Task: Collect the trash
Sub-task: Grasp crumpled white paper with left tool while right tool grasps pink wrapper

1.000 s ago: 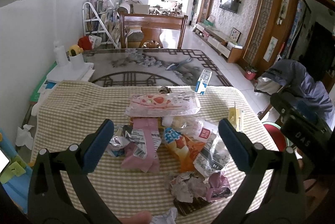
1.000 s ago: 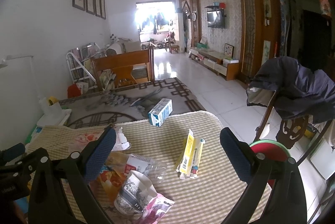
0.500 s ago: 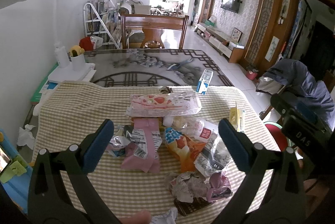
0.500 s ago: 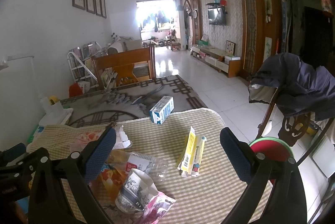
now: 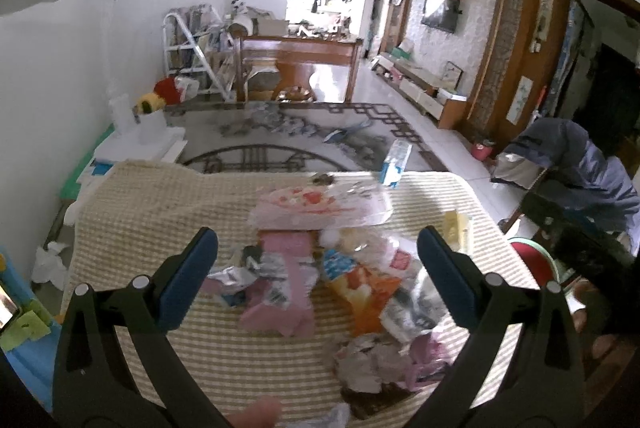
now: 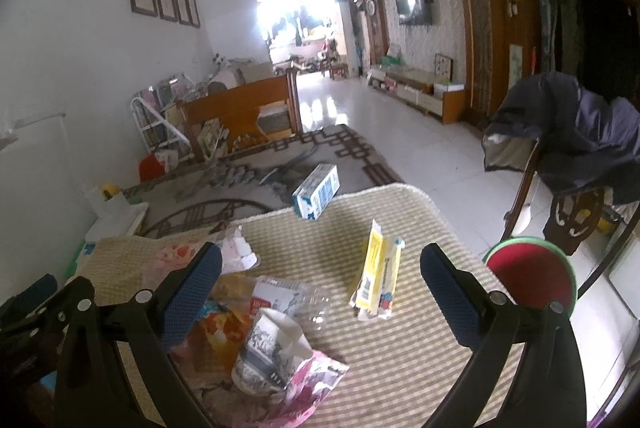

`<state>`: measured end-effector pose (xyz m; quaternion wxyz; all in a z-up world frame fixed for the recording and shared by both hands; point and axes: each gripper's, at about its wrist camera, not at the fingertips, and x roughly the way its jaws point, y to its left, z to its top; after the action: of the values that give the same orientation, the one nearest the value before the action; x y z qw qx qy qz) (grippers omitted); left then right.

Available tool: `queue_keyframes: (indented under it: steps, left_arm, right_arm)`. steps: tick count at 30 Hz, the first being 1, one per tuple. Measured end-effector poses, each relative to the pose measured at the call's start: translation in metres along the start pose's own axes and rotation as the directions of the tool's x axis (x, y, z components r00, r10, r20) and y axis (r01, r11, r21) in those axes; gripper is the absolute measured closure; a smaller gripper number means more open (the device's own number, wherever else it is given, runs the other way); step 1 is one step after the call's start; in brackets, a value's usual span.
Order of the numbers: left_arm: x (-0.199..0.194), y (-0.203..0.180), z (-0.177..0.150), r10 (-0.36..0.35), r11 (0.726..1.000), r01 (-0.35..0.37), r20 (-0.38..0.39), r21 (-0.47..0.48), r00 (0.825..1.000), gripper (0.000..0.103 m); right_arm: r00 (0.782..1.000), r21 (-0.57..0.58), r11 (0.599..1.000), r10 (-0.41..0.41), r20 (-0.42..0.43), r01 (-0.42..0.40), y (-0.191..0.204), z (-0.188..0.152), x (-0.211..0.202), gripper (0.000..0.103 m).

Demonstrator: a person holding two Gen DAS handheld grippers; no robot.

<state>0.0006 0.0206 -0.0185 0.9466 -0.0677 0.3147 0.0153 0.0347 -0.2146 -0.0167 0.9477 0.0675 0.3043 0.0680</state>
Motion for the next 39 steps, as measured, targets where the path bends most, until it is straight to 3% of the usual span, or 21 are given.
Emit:
queue_keyframes:
  steps: [4,8,11,13,16,19,22,24,26,29,31,34,37,39]
  left_arm:
    - [0.011,0.025,-0.018,0.013,1.000,-0.013,-0.113,0.008,0.994,0.005]
    - [0.013,0.044,-0.048,0.107,0.991,-0.087,-0.212,0.102,0.971,0.005]
    - [0.009,0.052,-0.068,0.053,0.993,-0.022,-0.278,0.113,0.959,0.005]
    - [0.006,0.051,-0.084,0.018,0.989,0.031,-0.322,0.146,0.947,0.005]
    - [0.002,0.041,-0.108,-0.076,0.972,0.155,-0.386,0.178,0.919,0.005]
    - [0.005,0.025,-0.130,-0.116,0.947,0.237,-0.457,0.216,0.882,0.006]
    - [0.012,0.016,-0.148,-0.149,0.939,0.285,-0.517,0.194,0.843,0.018]
    - [0.019,0.011,-0.156,-0.156,0.936,0.299,-0.546,0.184,0.823,0.029]
    - [0.024,0.008,-0.161,-0.155,0.934,0.306,-0.562,0.186,0.813,0.033]
    - [0.028,0.006,-0.162,-0.159,0.934,0.309,-0.565,0.179,0.809,0.046]
    - [0.030,0.006,-0.160,-0.185,0.937,0.318,-0.564,0.147,0.805,0.051]
    - [0.033,0.005,-0.151,-0.187,0.940,0.310,-0.546,0.142,0.817,0.055]
    - [0.031,0.008,-0.136,-0.182,0.946,0.291,-0.516,0.140,0.837,0.056]
    - [0.029,0.010,-0.127,-0.196,0.952,0.285,-0.492,0.112,0.848,0.056]
  right_arm:
    - [0.990,0.038,0.998,0.058,-0.125,-0.054,-0.005,-0.013,0.013,0.007]
    - [0.960,0.087,0.994,0.082,-0.269,-0.060,-0.007,-0.040,0.031,0.007]
    - [0.934,0.067,0.994,0.102,-0.343,-0.084,0.000,-0.054,0.041,0.007]
    - [0.905,0.090,0.991,0.123,-0.408,-0.095,0.002,-0.064,0.049,0.007]
    - [0.866,0.120,0.988,0.144,-0.478,-0.098,0.003,-0.076,0.058,0.007]
    - [0.839,0.109,0.986,0.162,-0.520,-0.124,0.007,-0.084,0.061,0.007]
    - [0.798,0.139,0.980,0.199,-0.569,-0.145,0.008,-0.093,0.067,0.007]
    - [0.756,0.185,0.971,0.235,-0.611,-0.152,0.006,-0.101,0.071,0.007]
    - [0.736,0.220,0.963,0.262,-0.624,-0.156,0.004,-0.107,0.073,0.009]
    - [0.726,0.237,0.960,0.270,-0.632,-0.151,0.003,-0.109,0.076,0.017]
    - [0.719,0.263,0.952,0.291,-0.631,-0.154,0.000,-0.111,0.078,0.033]
    - [0.707,0.308,0.938,0.325,-0.628,-0.157,-0.005,-0.112,0.081,0.057]
    - [0.723,0.322,0.933,0.333,-0.606,-0.160,-0.009,-0.107,0.079,0.071]
    - [0.744,0.322,0.933,0.331,-0.581,-0.164,-0.013,-0.099,0.073,0.072]
